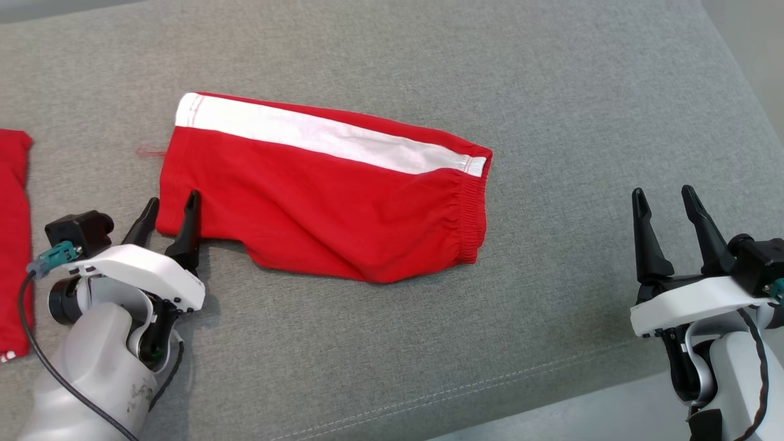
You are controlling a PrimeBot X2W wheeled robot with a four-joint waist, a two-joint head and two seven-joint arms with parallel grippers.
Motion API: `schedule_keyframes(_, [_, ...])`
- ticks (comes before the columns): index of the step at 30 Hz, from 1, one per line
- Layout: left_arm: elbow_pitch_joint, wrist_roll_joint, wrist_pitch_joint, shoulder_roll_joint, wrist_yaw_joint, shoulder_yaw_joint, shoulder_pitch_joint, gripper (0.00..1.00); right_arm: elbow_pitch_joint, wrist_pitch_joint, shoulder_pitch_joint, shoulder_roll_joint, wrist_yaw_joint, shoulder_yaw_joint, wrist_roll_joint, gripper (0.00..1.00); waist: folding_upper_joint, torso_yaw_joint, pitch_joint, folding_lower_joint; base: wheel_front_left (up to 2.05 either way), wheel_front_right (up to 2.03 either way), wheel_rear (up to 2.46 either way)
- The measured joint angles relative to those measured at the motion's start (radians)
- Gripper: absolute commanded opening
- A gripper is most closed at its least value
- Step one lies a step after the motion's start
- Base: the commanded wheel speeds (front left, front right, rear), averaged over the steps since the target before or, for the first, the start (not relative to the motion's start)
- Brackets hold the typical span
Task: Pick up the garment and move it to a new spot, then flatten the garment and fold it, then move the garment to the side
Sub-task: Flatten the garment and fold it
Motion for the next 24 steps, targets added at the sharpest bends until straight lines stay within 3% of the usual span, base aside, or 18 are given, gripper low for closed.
schedule_keyframes(10, [0.119, -0.002, -0.003, -0.005, 0.000, -0.069, -0.079, 0.98, 0.005, 0.000, -0.002, 0.013, 0.000, 0.004, 0.002, 1.00, 0.0000, -0.024, 0.023, 0.0000, 0.00, 0.00, 0.00])
schedule_keyframes(12, [0.137, -0.002, 0.006, -0.011, 0.000, -0.094, -0.092, 0.70, 0.007, 0.000, -0.002, 0.013, 0.000, 0.005, 0.002, 1.00, 0.0000, -0.018, 0.018, 0.0000, 0.00, 0.00, 0.00])
schedule_keyframes(13, [0.147, 0.000, 0.006, -0.017, 0.000, -0.107, -0.096, 0.51, 0.009, 0.000, -0.002, 0.013, 0.000, 0.006, 0.002, 1.00, 0.0000, -0.013, 0.016, 0.0000, 0.00, 0.00, 0.00])
schedule_keyframes(15, [0.164, 0.013, 0.005, -0.031, 0.000, -0.132, -0.097, 0.28, 0.018, 0.000, -0.002, 0.013, 0.000, 0.010, 0.003, 1.00, 0.0000, -0.003, 0.010, 0.0000, 0.00, 0.00, 0.00])
schedule_keyframes(16, [0.170, 0.016, 0.005, -0.037, 0.000, -0.139, -0.097, 0.00, 0.023, 0.000, -0.002, 0.012, 0.000, 0.014, 0.003, 1.00, 0.0000, 0.002, 0.006, 0.0000, 0.00, 0.00, 0.00])
schedule_keyframes(24, [0.184, 0.014, -0.004, -0.105, 0.000, -0.166, -0.066, 0.00, 0.044, 0.000, -0.003, 0.000, 0.000, 0.040, 0.020, 1.00, 0.0000, 0.053, -0.038, 0.0000, 0.00, 0.00, 0.00])
